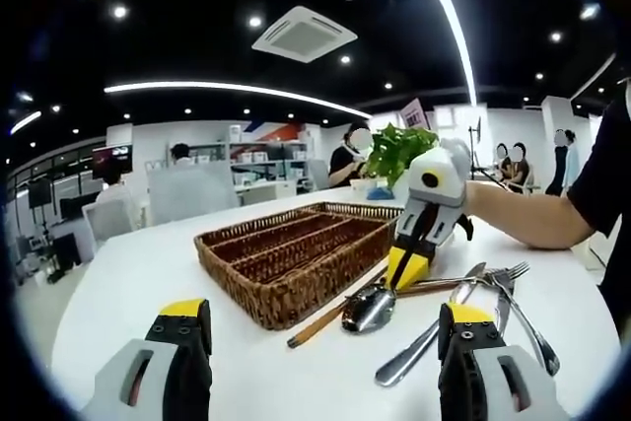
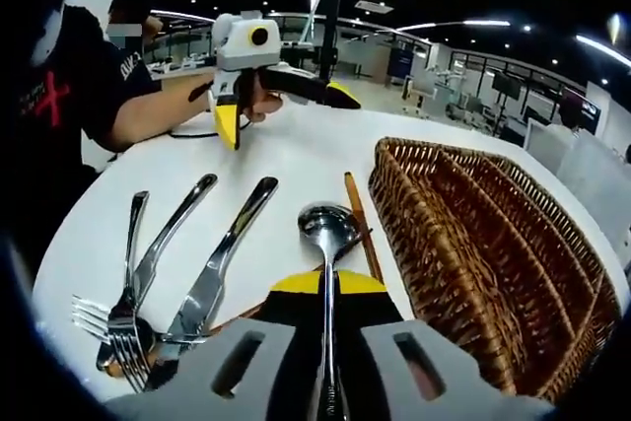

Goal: Arrange the knives, forks, and spoons in their matching storage slots by inserting each utensil handle-first until every utensil is classified and aligned in the correct compartment

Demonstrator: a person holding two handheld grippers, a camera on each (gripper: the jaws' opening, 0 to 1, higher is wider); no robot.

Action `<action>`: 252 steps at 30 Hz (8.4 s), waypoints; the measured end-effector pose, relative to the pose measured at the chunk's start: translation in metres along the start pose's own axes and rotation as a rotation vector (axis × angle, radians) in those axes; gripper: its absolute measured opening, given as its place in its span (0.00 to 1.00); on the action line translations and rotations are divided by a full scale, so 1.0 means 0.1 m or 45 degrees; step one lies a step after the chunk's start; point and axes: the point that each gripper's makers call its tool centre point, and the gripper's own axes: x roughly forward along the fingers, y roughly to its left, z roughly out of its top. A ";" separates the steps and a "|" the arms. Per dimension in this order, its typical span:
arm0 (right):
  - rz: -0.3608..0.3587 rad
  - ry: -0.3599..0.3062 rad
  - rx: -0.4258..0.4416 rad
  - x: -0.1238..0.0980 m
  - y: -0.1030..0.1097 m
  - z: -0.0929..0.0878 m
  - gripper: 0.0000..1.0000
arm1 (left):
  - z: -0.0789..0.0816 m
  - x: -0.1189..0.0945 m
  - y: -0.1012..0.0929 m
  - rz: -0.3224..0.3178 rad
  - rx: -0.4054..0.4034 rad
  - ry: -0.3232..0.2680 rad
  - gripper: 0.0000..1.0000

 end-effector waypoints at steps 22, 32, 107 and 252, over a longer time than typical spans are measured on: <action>0.205 -0.088 -0.165 -0.07 0.63 0.66 0.00 | 0.01 0.08 -0.83 -0.484 0.028 -0.028 0.37; 0.234 -0.086 -0.158 -0.07 0.66 0.63 0.00 | 0.04 0.07 -0.88 -0.498 0.021 -0.042 0.37; 0.082 -0.067 -0.275 -0.28 0.41 0.63 0.01 | 0.10 0.07 -0.27 -0.157 -0.006 -0.104 1.00; -0.157 -0.099 -0.363 -0.32 -1.65 0.85 0.01 | -0.04 0.05 0.22 0.079 -0.095 -0.025 1.00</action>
